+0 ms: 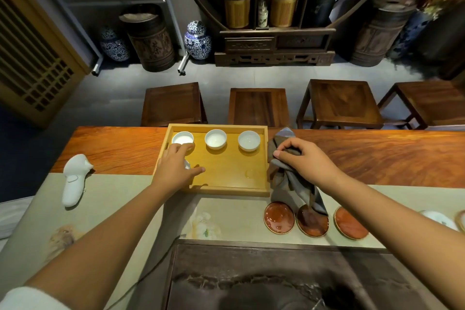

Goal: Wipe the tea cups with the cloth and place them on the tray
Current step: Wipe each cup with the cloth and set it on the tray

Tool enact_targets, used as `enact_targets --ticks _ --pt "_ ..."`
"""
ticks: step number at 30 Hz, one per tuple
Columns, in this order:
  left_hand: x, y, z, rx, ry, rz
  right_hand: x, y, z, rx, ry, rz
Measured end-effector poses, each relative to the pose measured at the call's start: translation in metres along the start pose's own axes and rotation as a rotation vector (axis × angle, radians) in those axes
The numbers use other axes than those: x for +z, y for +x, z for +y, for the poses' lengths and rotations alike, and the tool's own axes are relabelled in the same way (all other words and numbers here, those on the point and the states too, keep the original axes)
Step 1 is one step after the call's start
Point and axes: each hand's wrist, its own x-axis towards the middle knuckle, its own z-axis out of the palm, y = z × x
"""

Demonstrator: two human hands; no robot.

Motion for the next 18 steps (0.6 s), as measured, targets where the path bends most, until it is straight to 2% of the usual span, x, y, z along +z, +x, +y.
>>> enact_targets --ticks 9,18 --pt "0.025 -0.008 0.079 0.141 -0.050 -0.009 -0.054 -0.030 0.023 0.036 0.053 0.055" --pt "0.096 -0.035 0.201 0.374 -0.219 -0.156 -0.148 -0.073 0.078 0.062 0.028 0.158"
